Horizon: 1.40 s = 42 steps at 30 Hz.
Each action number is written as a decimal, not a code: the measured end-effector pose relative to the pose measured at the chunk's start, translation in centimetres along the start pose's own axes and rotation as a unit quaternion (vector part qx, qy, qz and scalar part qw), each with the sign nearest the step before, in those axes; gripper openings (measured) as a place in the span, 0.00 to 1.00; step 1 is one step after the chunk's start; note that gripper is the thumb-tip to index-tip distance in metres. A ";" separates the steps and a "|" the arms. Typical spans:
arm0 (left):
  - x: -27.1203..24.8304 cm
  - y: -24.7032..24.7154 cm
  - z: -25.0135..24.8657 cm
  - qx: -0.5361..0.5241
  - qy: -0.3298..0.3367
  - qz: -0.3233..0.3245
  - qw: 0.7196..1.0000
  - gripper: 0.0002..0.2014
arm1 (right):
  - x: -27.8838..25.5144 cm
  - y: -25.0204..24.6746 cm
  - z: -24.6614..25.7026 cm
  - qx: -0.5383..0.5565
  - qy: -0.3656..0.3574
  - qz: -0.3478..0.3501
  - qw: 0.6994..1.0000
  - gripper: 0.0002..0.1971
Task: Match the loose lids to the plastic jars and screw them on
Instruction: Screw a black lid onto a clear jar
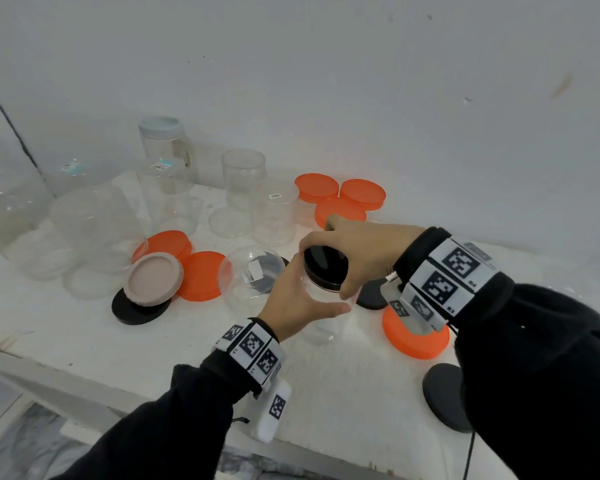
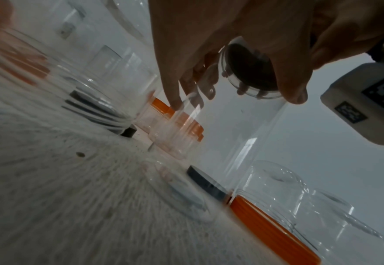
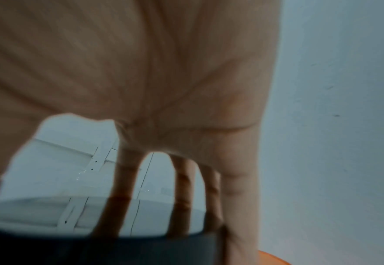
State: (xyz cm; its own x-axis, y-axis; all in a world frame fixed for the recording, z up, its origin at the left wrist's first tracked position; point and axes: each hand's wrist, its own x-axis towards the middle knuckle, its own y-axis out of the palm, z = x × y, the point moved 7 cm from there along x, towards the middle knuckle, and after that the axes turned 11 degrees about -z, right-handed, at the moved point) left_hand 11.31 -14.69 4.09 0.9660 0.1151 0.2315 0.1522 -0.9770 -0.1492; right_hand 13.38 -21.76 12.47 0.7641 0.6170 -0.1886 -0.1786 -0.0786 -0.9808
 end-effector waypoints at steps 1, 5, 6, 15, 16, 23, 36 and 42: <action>0.0 0.0 -0.1 -0.001 0.003 0.004 1.000 0.35 | -0.1 0.0 0.0 0.003 -0.011 0.003 1.000 0.41; 0.0 0.3 -0.2 0.010 0.007 0.022 1.000 0.34 | -0.3 0.1 -0.1 0.011 -0.032 0.014 0.999 0.42; 0.0 0.3 -0.2 0.011 0.006 0.027 1.000 0.34 | -0.4 0.1 -0.1 0.015 -0.035 0.015 0.999 0.42; 0.1 0.4 0.3 0.031 -0.006 0.064 0.997 0.38 | -0.9 -0.1 -0.1 0.049 -0.060 0.019 0.997 0.42; 0.1 0.4 0.4 0.032 -0.006 0.064 0.997 0.38 | -0.9 0.0 -0.1 0.042 -0.061 0.019 0.997 0.42; 0.1 0.4 0.5 0.027 -0.006 0.069 0.997 0.37 | -0.7 -0.2 -0.1 0.033 -0.056 0.009 0.998 0.42; -0.2 0.5 0.7 0.015 -0.004 0.050 0.999 0.39 | -0.9 -0.4 -0.6 0.005 0.039 -0.125 0.991 0.32; -0.3 0.4 0.7 0.028 -0.010 0.063 0.998 0.39 | -1.3 0.4 -0.6 -0.052 0.044 -0.009 0.998 0.44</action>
State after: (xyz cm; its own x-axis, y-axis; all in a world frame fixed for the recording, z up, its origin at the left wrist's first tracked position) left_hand 11.27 -15.01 3.25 0.9821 -0.0035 0.1882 0.0403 -0.9727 -0.2285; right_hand 12.63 -23.06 12.31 0.8191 0.5475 -0.1709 -0.1027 -0.1531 -0.9829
